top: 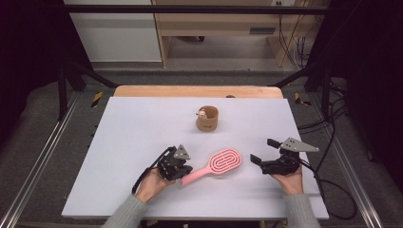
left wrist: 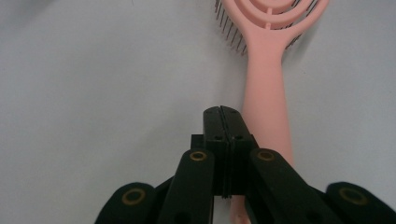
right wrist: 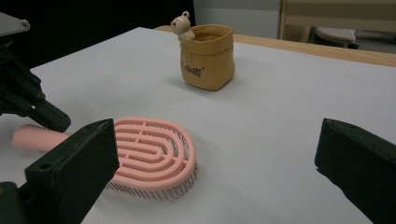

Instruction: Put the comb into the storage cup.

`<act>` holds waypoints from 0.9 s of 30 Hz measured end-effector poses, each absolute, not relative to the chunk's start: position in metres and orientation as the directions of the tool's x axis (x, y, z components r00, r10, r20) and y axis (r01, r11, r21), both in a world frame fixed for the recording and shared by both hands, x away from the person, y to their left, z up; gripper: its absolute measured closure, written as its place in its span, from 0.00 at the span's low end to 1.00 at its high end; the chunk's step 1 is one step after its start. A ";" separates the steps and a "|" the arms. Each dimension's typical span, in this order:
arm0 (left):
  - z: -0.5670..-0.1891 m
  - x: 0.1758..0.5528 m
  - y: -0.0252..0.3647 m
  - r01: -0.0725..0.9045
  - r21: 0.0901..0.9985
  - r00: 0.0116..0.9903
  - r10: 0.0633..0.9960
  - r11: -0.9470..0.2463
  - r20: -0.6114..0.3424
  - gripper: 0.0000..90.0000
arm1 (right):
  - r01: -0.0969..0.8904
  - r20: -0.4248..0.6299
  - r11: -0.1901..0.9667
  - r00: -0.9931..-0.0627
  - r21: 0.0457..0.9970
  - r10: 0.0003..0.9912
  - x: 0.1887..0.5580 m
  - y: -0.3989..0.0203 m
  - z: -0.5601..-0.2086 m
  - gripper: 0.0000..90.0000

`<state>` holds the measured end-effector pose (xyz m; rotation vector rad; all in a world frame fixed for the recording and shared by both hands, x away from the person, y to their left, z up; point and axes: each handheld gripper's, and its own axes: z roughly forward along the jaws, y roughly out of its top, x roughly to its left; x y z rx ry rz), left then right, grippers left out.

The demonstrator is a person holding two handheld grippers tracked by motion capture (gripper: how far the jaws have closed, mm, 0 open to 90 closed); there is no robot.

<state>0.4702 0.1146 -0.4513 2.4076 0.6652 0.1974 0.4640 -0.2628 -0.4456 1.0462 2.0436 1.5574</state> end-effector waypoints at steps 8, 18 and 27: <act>-0.452 0.468 0.116 0.419 0.612 0.856 0.516 -0.671 -0.020 1.00 | 0.336 0.147 0.114 -0.657 0.935 0.739 0.464 -0.263 -0.446 0.00; -0.425 0.470 0.135 0.429 0.690 0.821 0.570 -0.582 -0.030 0.84 | 0.337 0.146 0.114 -0.657 0.935 0.740 0.464 -0.264 -0.445 0.00; -0.409 0.474 0.136 0.465 0.696 0.799 0.598 -0.548 -0.063 0.31 | 0.335 0.146 0.112 -0.655 0.936 0.741 0.463 -0.264 -0.444 0.00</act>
